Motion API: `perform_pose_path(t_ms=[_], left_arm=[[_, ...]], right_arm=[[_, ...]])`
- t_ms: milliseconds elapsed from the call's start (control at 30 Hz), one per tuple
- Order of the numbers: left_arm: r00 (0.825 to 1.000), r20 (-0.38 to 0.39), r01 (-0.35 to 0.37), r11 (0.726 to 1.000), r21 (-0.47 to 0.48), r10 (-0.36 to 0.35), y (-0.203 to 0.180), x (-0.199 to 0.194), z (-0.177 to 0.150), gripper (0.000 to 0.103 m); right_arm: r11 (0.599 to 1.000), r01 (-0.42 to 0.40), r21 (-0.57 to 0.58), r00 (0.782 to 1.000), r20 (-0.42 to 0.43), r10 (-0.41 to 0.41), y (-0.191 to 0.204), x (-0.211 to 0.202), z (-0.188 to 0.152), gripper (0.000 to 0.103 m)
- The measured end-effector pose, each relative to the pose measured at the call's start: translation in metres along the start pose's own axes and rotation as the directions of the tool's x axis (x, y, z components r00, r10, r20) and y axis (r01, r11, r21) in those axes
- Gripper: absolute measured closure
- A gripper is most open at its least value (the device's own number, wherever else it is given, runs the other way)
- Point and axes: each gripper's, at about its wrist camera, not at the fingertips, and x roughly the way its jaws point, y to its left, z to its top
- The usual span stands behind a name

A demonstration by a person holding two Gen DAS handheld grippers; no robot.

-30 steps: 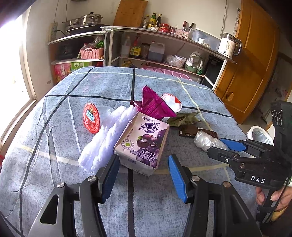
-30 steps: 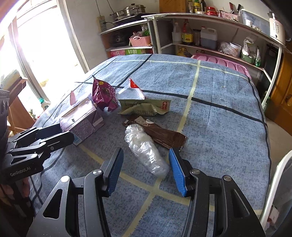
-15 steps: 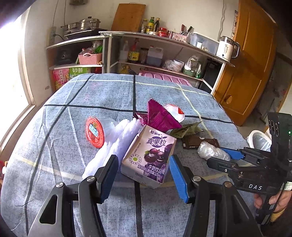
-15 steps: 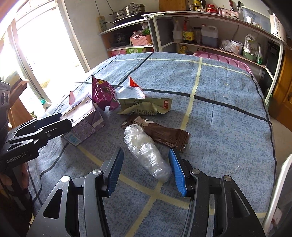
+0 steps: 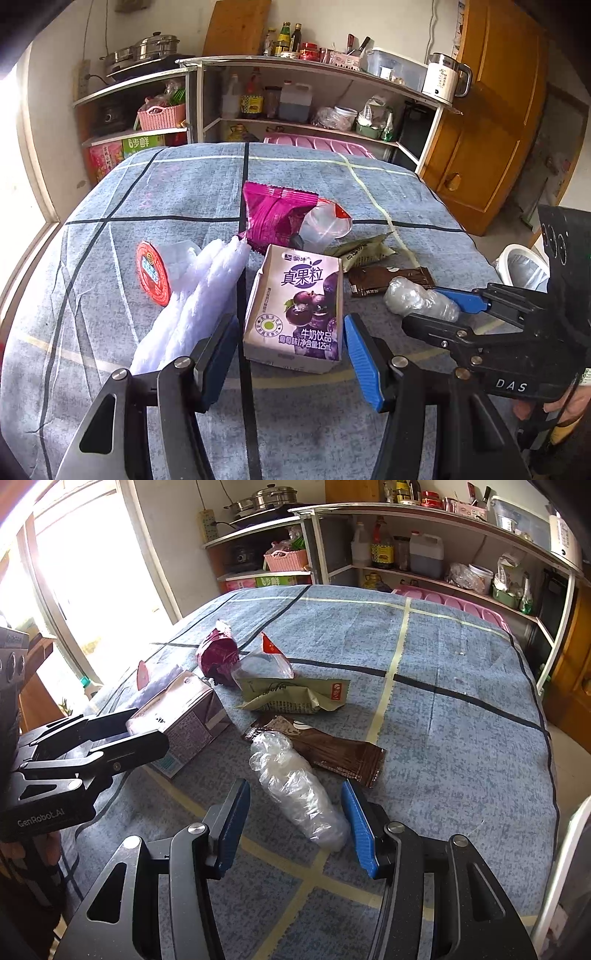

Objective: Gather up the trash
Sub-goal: 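Grasp the clear plastic bag with the right gripper while the left approaches the purple milk box, then grasp the purple milk box with the left gripper while the right holds the plastic bag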

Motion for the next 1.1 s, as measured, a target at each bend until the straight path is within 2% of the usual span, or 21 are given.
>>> perform_pose_path(t_ms=[133,233,500,567,1100], left_arm=[[0.999,-0.014,-0.030,0.999,0.027,0.030,-0.005,0.009,0.002,0.045],[1.000,-0.017,-0.018,1.000,0.012,0.018,-0.005,0.011,0.002,0.045],[1.000,-0.012,-0.010,1.000,0.003,0.010,-0.006,0.007,-0.001,0.046],[1.000,-0.017,-0.005,1.000,0.004,0.005,-0.008,0.006,-0.002,0.046],[1.000,0.012,0.027,0.999,0.030,-0.027,-0.036,-0.016,-0.010,0.046]], right_arm=[[1.000,-0.006,0.016,1.000,0.006,0.006,-0.002,-0.001,0.000,0.051],[1.000,-0.015,0.027,1.000,0.008,0.015,-0.004,-0.002,-0.001,0.051],[0.999,-0.007,0.033,1.000,0.012,0.006,-0.005,-0.006,-0.005,0.072],[1.000,0.000,0.031,1.000,0.016,-0.001,-0.005,-0.008,-0.007,0.082],[0.997,-0.001,0.071,0.998,0.068,-0.004,-0.012,-0.037,-0.019,0.082]])
